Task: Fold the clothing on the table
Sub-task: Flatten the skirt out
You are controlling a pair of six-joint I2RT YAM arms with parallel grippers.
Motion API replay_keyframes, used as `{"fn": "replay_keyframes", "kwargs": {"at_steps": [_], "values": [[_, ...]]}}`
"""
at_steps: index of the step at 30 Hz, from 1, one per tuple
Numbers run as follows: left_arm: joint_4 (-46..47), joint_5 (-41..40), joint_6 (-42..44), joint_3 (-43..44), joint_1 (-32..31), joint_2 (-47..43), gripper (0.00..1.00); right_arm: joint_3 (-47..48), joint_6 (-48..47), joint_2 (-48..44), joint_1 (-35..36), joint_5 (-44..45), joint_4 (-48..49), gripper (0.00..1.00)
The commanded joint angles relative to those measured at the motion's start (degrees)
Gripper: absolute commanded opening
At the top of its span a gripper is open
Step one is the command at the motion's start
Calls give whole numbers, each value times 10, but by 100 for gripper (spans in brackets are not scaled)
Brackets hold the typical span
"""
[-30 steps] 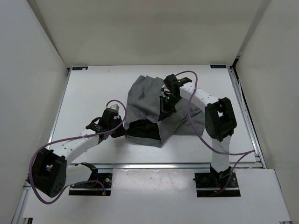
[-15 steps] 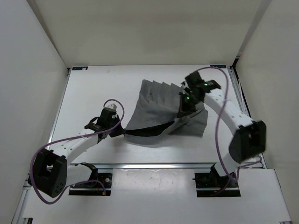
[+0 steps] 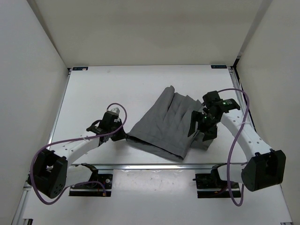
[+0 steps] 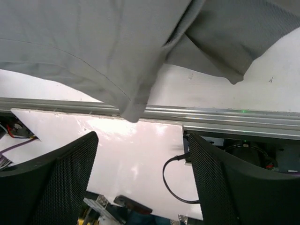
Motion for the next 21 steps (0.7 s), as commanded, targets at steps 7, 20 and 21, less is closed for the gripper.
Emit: {"fn": "replay_keyframes", "kwargs": {"at_steps": [7,20,21], "values": [[2,12,0,-16,6,-23,0,-58,4,76,-1,12,133,50],[-3,24,-5,-2,4,-32,0,171,-38,433,-1,29,215,0],[-2,25,-5,5,6,-28,0,215,-42,456,0,21,219,0]]}}
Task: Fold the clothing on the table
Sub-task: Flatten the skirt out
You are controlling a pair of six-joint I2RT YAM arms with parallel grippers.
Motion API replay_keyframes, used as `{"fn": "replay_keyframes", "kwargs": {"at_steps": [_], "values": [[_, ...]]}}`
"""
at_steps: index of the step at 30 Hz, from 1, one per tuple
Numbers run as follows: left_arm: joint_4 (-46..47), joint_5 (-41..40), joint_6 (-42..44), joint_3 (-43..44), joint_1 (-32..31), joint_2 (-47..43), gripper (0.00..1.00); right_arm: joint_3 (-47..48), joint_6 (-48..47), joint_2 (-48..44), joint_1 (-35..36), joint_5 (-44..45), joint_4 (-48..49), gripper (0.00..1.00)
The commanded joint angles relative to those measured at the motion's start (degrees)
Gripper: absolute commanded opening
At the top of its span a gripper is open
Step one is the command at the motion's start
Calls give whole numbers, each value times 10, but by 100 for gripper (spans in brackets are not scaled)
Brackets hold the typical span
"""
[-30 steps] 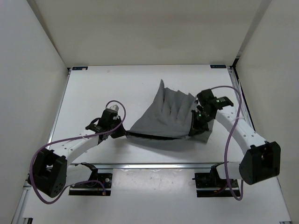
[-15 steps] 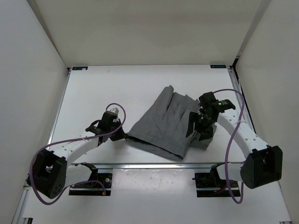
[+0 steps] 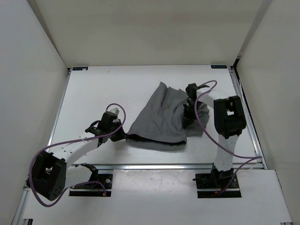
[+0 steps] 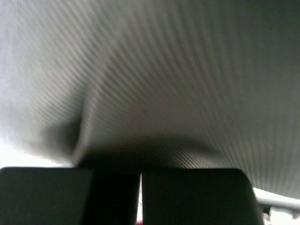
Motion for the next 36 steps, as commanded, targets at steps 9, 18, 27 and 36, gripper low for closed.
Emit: {"fn": "replay_keyframes", "kwargs": {"at_steps": [9,18,27,36], "values": [[9,13,1,49,-6,28,0,235,-45,54,-10,-32,153,36],[32,25,-2,42,-15,45,0,232,-110,26,36,46,52,56],[23,27,5,27,2,32,0,290,-145,65,99,165,-29,48],[19,33,11,19,18,22,0,280,-144,62,116,192,-52,41]]}}
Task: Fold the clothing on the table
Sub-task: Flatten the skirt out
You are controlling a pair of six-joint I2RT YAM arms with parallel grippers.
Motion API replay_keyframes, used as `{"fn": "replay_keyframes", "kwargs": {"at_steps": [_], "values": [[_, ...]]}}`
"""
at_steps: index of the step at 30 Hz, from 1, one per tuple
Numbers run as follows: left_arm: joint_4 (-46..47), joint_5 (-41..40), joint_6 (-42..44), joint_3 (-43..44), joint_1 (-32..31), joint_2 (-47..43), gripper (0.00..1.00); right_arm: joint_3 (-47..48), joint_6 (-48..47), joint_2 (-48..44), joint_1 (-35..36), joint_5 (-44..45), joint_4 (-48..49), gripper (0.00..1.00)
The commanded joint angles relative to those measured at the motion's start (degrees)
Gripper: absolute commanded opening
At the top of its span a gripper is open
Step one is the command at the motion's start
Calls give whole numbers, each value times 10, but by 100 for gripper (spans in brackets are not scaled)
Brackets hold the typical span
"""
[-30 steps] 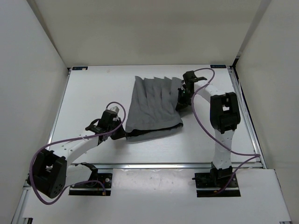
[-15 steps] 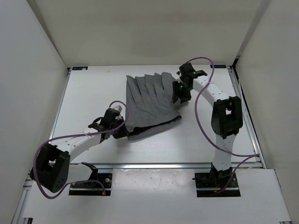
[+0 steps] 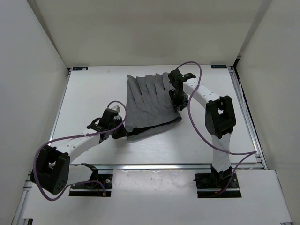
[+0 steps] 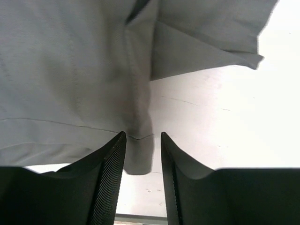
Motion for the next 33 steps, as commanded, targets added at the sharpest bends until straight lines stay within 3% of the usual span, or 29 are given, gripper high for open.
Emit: {"fn": "replay_keyframes", "kwargs": {"at_steps": [1,14,26,31,33], "values": [[2,11,6,-8,12,-21,0,12,-4,-9,4,31,-21,40],[-1,9,15,-13,15,-24,0,37,6,10,22,8,-39,38],[-2,11,19,-31,29,-39,0,-36,23,2,34,9,-25,37],[-1,11,19,-25,31,-41,0,-38,29,6,35,1,-30,24],[1,11,25,-26,31,-38,0,-34,27,9,38,-1,-34,5]]}}
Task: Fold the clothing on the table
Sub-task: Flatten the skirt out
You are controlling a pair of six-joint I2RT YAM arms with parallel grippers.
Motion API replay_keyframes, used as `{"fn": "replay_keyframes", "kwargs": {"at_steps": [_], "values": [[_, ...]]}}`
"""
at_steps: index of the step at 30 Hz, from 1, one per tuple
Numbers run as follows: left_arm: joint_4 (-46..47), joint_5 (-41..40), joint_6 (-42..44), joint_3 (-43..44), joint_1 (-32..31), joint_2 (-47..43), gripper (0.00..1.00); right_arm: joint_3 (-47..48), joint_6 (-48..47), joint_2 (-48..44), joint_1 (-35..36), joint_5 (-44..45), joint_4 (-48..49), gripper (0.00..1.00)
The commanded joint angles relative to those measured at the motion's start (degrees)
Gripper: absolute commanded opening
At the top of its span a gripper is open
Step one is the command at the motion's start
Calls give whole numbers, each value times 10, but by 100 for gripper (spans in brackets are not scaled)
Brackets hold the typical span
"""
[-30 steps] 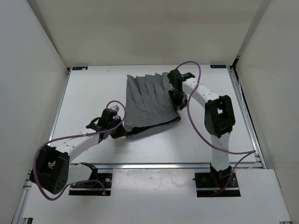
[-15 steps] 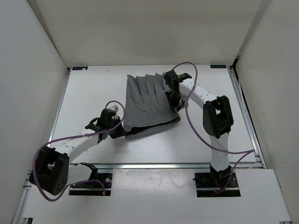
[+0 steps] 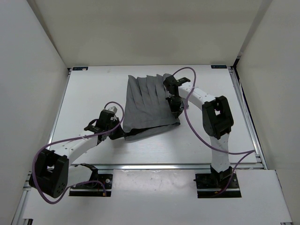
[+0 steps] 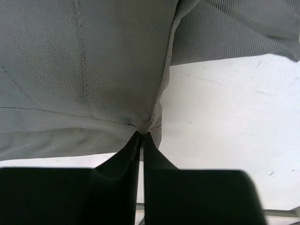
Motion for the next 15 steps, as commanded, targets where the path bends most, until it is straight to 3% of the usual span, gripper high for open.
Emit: {"fn": "replay_keyframes", "kwargs": {"at_steps": [1,5,7,8,9,10,12,15], "values": [[3,10,4,-2,2,-17,0,1,11,3,4,-8,-14,0],[6,20,8,-3,9,-18,3,6,20,-19,1,-22,-17,0],[28,78,2,0,15,-16,23,24,26,-40,-7,-42,-15,0],[36,125,-6,5,21,-16,28,29,28,-44,-13,-57,-21,1],[48,151,-13,17,22,-11,47,41,28,-52,-17,-66,-26,0],[60,198,-21,27,19,-6,55,54,28,-54,-26,-67,-28,0],[58,245,-31,74,6,1,62,72,25,-57,-31,-61,-45,0],[25,231,-15,130,-21,-4,70,71,28,-66,-59,-49,-46,0]]}}
